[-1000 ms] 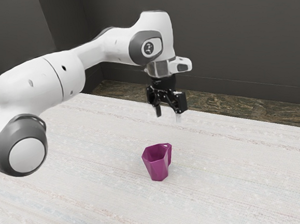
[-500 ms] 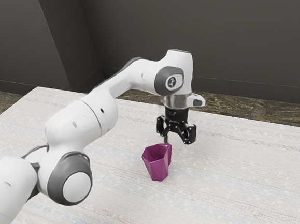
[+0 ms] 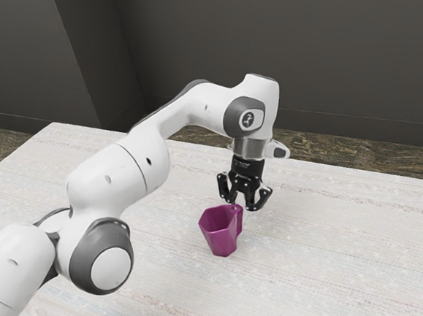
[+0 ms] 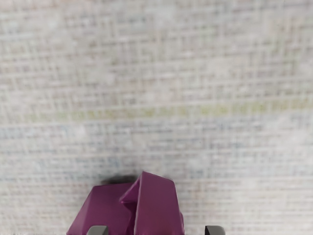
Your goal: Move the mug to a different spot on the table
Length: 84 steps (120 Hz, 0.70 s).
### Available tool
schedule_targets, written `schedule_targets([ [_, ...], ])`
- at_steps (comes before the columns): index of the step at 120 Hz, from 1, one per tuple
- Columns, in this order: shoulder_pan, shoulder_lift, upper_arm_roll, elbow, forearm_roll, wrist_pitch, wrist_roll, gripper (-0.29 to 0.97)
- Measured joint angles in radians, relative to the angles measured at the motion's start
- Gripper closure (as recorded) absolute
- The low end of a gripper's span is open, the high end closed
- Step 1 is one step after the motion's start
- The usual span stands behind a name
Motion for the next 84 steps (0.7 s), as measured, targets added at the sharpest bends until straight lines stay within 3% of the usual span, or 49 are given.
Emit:
schedule_targets([
  [84,0.04,-0.009,-0.016,-0.049,0.035,-0.105,-0.062,0.66],
])
